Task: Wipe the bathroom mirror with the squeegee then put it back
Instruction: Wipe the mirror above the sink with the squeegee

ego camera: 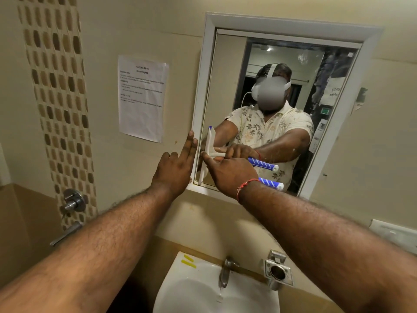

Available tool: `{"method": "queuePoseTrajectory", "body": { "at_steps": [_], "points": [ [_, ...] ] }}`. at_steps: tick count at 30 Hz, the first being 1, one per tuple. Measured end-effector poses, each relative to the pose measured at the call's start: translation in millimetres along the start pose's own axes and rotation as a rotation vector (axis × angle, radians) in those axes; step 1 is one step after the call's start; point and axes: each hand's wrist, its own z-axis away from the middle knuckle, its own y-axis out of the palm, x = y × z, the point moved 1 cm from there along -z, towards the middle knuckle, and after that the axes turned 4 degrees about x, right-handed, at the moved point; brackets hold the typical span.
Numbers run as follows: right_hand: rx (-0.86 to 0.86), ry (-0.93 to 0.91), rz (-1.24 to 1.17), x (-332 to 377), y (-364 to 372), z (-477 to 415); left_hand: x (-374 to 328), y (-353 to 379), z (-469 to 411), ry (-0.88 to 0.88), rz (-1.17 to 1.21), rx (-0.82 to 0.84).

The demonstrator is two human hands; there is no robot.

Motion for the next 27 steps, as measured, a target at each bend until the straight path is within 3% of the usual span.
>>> {"method": "queuePoseTrajectory", "body": {
  "at_steps": [17, 27],
  "points": [
    [-0.026, 0.084, -0.040, -86, 6, 101, -11, -18, 1, -0.006, -0.164, 0.068],
    [0.025, 0.083, 0.077, -128, 13, 148, -18, -22, 3, -0.072, -0.160, 0.083]
  ]
}}
